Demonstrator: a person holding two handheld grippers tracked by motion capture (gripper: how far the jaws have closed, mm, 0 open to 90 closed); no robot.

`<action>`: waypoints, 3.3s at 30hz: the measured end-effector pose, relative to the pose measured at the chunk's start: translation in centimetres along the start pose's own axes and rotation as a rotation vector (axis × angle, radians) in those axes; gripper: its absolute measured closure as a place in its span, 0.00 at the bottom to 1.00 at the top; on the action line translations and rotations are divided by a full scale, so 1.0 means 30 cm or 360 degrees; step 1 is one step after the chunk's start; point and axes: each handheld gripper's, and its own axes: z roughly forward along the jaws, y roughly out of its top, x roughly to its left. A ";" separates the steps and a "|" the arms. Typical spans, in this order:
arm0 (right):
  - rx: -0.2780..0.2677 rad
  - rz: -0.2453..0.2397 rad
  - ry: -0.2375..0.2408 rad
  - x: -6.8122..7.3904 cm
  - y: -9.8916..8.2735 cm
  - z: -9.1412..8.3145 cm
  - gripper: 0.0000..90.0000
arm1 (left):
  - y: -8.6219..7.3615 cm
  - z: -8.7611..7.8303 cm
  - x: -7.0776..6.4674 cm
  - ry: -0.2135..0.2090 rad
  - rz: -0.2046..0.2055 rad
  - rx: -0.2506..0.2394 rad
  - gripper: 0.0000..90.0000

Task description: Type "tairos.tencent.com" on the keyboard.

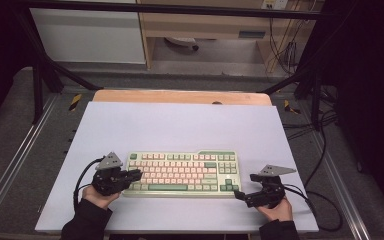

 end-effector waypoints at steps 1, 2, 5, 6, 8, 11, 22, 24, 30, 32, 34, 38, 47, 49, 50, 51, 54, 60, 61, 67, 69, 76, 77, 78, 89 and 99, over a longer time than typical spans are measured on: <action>0.0000 0.0000 0.0000 0.000 0.000 0.000 0.04 | 0.004 0.004 -0.002 0.0001 0.0006 0.0003 0.91; 0.0000 0.0001 0.0000 0.000 0.000 0.000 0.04 | 0.008 0.009 -0.004 -0.0001 0.0010 0.0003 0.93; 0.0000 -0.0002 0.0000 0.000 0.000 0.000 0.04 | 0.020 0.023 -0.011 -0.0005 0.0017 0.0004 0.95; 0.0000 -0.0002 0.0000 0.000 0.000 0.000 0.04 | 0.024 0.028 -0.013 -0.0009 0.0018 0.0004 0.95; 0.0001 -0.0002 0.0000 0.000 0.000 0.000 0.04 | 0.033 0.037 -0.017 -0.0016 0.0020 0.0006 0.97; 0.0000 -0.0003 0.0000 0.000 0.000 -0.001 0.04 | 0.046 0.049 -0.023 -0.0008 0.0025 0.0007 0.99; 0.0007 -0.0008 0.0002 0.000 -0.001 0.000 0.03 | 0.094 0.100 -0.046 -0.0005 0.0037 0.0006 0.99; 0.0007 -0.0005 0.0003 0.000 -0.001 0.001 0.03 | 0.101 0.110 -0.051 -0.0001 0.0044 0.0011 0.99; 0.0009 -0.0005 0.0004 0.000 -0.001 0.002 0.04 | 0.120 0.150 -0.066 0.0007 0.0055 0.0028 0.99; 0.0008 -0.0008 0.0004 0.000 -0.001 0.001 0.03 | 0.124 0.166 -0.071 0.0014 0.0066 0.0040 0.99; 0.0010 -0.0005 0.0004 0.000 -0.001 0.002 0.03 | 0.128 0.182 -0.074 0.0021 0.0075 0.0055 0.99; 0.0009 -0.0007 0.0005 0.000 -0.001 0.001 0.03 | 0.128 0.210 -0.080 0.0034 0.0087 0.0083 1.00; 0.0018 -0.0009 0.0006 0.000 -0.002 0.003 0.03 | 0.116 0.246 -0.075 0.0050 0.0083 0.0119 0.99; 0.0017 -0.0008 0.0004 0.000 -0.002 0.003 0.03 | 0.115 0.251 -0.072 0.0052 0.0078 0.0122 0.99; 0.0018 -0.0011 0.0003 0.000 -0.002 0.002 0.03 | 0.114 0.253 -0.071 0.0051 0.0073 0.0124 0.99; 0.0017 -0.0012 0.0003 -0.001 -0.001 0.002 0.03 | 0.114 0.254 -0.071 0.0056 0.0077 0.0126 0.99; 0.0012 -0.0011 0.0004 -0.001 -0.001 0.001 0.03 | 0.111 0.257 -0.070 0.0063 0.0078 0.0126 0.99; 0.0017 -0.0012 0.0003 -0.001 -0.002 0.002 0.03 | 0.105 0.268 -0.068 0.0066 0.0079 0.0138 1.00; 0.0017 -0.0013 0.0003 -0.001 -0.002 0.002 0.03 | 0.105 0.269 -0.068 0.0066 0.0082 0.0137 0.99; 0.0018 -0.0007 0.0004 0.000 -0.002 0.002 0.03 | 0.101 0.271 -0.069 0.0065 0.0087 0.0134 1.00; 0.0018 -0.0007 0.0004 0.000 -0.002 0.002 0.03 | 0.098 0.275 -0.070 0.0068 0.0088 0.0145 1.00; 0.0019 -0.0007 0.0006 0.001 -0.002 0.002 0.03 | 0.100 0.265 -0.075 0.0064 0.0093 0.0116 1.00; 0.0022 -0.0008 0.0006 0.001 -0.002 0.002 0.03 | 0.101 0.260 -0.076 0.0066 0.0097 0.0110 1.00; 0.0025 -0.0005 0.0008 0.001 -0.002 0.003 0.03 | 0.102 0.256 -0.076 0.0064 0.0096 0.0106 1.00; 0.0022 -0.0008 0.0008 0.001 -0.003 0.005 0.03 | 0.100 0.215 -0.078 0.0050 0.0100 0.0081 1.00; 0.0022 -0.0007 0.0009 0.002 -0.003 0.004 0.03 | 0.081 0.166 -0.065 0.0059 0.0096 0.0073 1.00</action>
